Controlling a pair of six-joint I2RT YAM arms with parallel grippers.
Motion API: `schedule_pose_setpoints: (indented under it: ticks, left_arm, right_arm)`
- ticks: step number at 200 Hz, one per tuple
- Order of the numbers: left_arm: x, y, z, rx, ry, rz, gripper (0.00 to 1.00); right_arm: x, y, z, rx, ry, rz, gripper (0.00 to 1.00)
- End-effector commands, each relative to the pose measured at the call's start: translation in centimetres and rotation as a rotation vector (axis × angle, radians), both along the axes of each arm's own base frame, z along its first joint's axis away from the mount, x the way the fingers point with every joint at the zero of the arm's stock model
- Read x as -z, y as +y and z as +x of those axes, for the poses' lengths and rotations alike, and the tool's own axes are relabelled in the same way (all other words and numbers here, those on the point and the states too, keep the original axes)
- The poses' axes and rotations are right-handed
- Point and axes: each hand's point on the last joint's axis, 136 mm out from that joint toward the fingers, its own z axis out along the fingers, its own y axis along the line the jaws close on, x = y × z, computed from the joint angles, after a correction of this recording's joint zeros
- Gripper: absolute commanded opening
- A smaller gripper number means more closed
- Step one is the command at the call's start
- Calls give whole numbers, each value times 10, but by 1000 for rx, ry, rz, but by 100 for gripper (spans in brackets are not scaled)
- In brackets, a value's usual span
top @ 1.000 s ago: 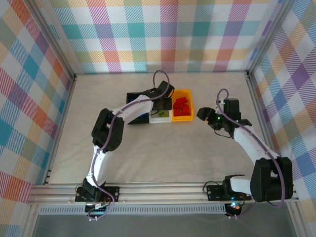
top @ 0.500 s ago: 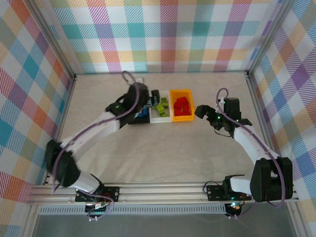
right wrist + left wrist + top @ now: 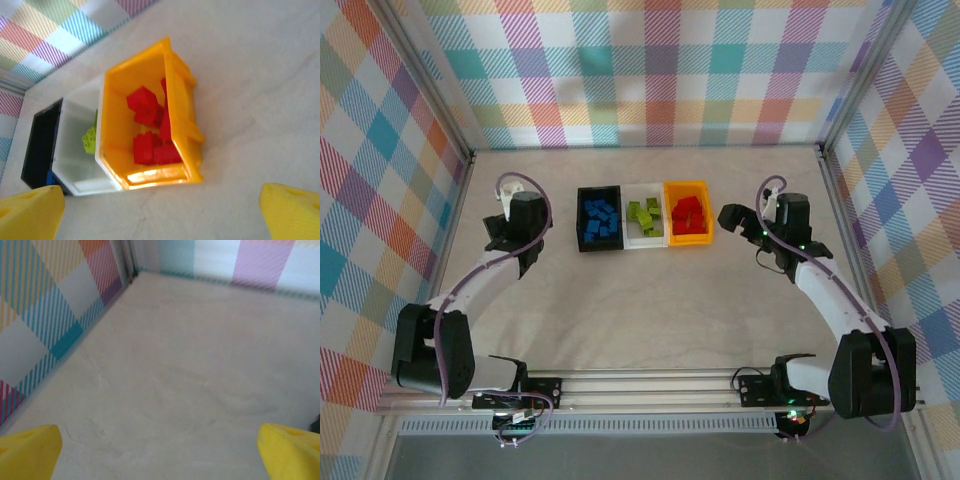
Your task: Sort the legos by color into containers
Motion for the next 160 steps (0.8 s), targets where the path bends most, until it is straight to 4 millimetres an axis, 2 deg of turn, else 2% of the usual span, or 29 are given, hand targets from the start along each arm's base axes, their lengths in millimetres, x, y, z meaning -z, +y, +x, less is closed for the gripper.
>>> schedule_pose_setpoints:
  ticks: [1, 17, 44, 68, 108, 126, 132, 140, 150, 160]
  left_arm:
    - [25, -8, 11, 96, 31, 45, 100]
    - [49, -8, 8, 112, 55, 49, 100]
    - [56, -13, 19, 144, 16, 8, 100]
    - [86, -17, 23, 182, 66, -6, 100]
    - [80, -13, 12, 165, -22, -14, 100]
    - [77, -15, 3, 213, -108, -64, 100]
    - [86, -20, -3, 263, -119, -94, 100]
    - [79, -23, -3, 291, -216, -64, 100]
    - [84, -16, -6, 238, -143, -80, 100]
    - [83, -11, 0, 216, -167, -76, 100]
  right_arm:
    - [-23, -13, 5, 35, -192, -105, 100]
    - [-24, -21, 2, 59, -220, -149, 100]
    - [-14, -24, 2, 53, -202, -200, 100]
    - [-7, -27, 3, 54, -202, -233, 100]
    - [4, -37, 6, 79, -209, -311, 100]
    - [5, -46, 7, 92, -229, -386, 100]
    - [5, -51, 8, 102, -238, -419, 100]
    - [5, -58, 10, 114, -250, -457, 100]
    - [8, -67, 12, 137, -250, -479, 100]
    - [15, -73, 15, 147, -253, -489, 100]
